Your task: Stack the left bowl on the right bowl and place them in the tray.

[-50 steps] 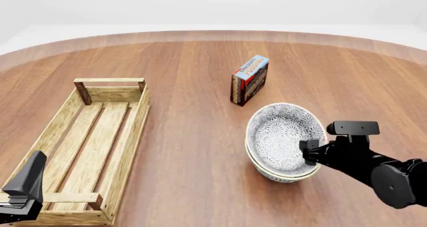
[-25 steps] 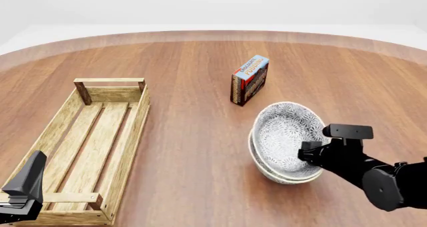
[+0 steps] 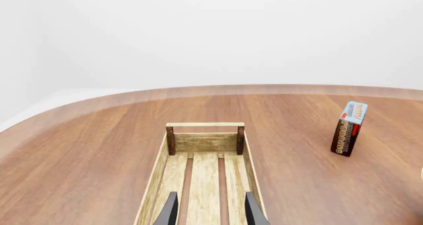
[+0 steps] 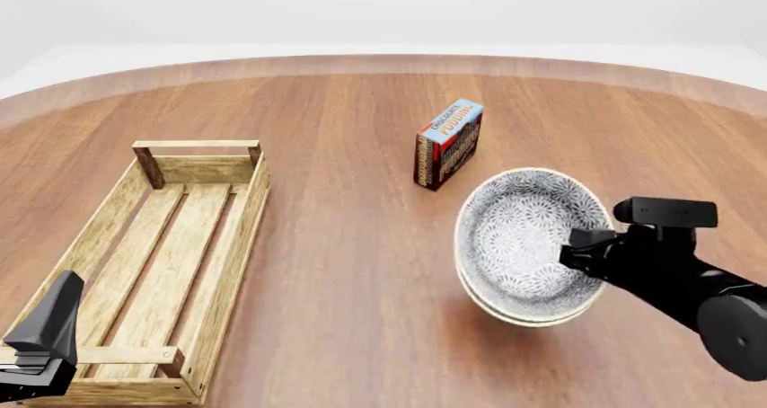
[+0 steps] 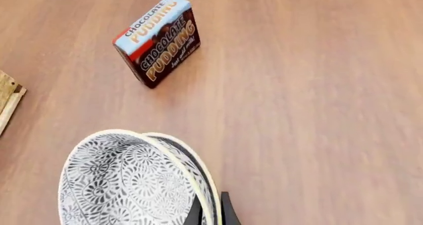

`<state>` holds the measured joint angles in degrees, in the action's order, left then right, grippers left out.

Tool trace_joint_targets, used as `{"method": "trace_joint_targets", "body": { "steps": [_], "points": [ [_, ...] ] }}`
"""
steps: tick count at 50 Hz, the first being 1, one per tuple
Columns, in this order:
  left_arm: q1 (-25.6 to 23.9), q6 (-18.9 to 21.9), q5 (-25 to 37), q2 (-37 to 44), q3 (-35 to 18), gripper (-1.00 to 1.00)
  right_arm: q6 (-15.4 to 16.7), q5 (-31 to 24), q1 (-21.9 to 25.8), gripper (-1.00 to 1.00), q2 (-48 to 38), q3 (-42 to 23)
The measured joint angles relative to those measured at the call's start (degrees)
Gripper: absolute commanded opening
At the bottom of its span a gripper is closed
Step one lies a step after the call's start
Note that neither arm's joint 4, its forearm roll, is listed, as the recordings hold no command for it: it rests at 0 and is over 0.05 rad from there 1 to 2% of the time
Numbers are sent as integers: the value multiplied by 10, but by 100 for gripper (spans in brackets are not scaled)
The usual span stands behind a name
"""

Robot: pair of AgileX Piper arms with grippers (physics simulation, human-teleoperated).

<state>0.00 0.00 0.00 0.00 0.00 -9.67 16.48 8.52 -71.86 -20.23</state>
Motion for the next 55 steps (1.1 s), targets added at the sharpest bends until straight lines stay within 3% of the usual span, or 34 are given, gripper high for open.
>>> {"method": "trace_joint_targets", "body": {
  "steps": [16,26,38,55],
  "points": [
    [0,0,0,0,0,100,-32,-126,10,-100,150,-72],
    [0,0,0,0,0,100,-50,-171,21,-100,189,-139],
    [0,0,0,0,0,100,-44,-186,63,-100,147,-236],
    [0,0,0,0,0,100,-27,-184,135,-100,1,-395]
  ]
}}
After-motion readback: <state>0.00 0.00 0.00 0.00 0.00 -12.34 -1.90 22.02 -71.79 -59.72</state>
